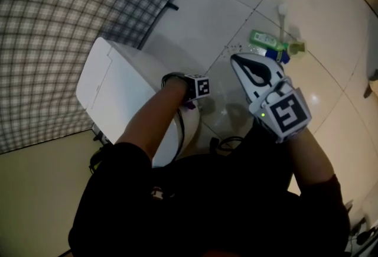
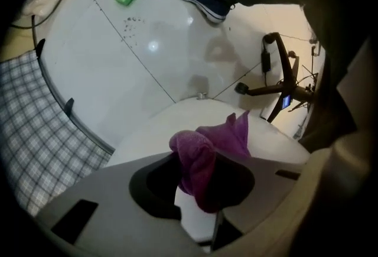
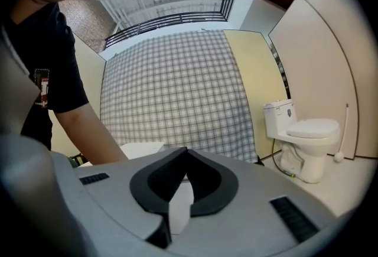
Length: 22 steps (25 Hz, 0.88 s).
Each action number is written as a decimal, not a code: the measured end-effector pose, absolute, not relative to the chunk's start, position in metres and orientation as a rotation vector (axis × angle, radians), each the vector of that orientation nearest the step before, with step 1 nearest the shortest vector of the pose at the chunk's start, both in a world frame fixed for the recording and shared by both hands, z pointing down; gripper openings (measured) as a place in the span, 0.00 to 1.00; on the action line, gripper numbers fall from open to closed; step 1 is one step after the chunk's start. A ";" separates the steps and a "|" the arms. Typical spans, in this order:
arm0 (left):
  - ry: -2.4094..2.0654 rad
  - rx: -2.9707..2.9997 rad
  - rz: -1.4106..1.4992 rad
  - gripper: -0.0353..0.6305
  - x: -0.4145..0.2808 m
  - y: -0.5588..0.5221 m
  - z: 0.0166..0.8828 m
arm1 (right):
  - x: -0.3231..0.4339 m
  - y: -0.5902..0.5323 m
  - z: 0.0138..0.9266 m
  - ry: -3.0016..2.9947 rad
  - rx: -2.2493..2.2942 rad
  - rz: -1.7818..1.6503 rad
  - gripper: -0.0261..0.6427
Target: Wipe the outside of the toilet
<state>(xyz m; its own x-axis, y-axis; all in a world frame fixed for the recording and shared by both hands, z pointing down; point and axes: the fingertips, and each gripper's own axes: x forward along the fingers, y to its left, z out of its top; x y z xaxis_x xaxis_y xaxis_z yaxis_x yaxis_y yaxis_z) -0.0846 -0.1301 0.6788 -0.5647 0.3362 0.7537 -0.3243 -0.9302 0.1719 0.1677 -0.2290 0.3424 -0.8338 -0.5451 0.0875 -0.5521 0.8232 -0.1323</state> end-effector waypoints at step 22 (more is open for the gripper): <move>-0.436 1.594 1.549 0.19 -0.039 -0.184 0.607 | 0.089 -0.290 0.386 -3.003 0.751 0.363 0.03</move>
